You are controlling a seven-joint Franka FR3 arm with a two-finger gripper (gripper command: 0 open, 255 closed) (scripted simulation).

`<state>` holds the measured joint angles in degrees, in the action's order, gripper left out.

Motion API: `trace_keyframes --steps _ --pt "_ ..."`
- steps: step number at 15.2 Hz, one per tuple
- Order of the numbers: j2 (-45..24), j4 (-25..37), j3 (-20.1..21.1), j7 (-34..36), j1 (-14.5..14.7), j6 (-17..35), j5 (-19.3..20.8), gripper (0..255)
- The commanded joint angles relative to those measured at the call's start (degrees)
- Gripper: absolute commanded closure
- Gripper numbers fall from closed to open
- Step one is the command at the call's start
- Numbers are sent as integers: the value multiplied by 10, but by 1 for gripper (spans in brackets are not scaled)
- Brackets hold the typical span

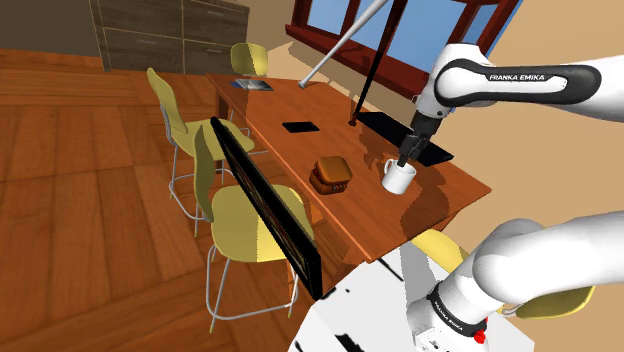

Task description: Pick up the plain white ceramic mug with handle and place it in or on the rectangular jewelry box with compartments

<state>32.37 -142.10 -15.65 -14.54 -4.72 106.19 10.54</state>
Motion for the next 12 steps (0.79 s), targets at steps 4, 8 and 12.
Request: trace_keyframes --steps 4,8,12 --pt "-82 10 -54 -52 -11 85 13 0" --pt "-156 31 -95 -99 -16 147 6 0" --pt "-204 36 -117 -127 -17 193 -7 0"
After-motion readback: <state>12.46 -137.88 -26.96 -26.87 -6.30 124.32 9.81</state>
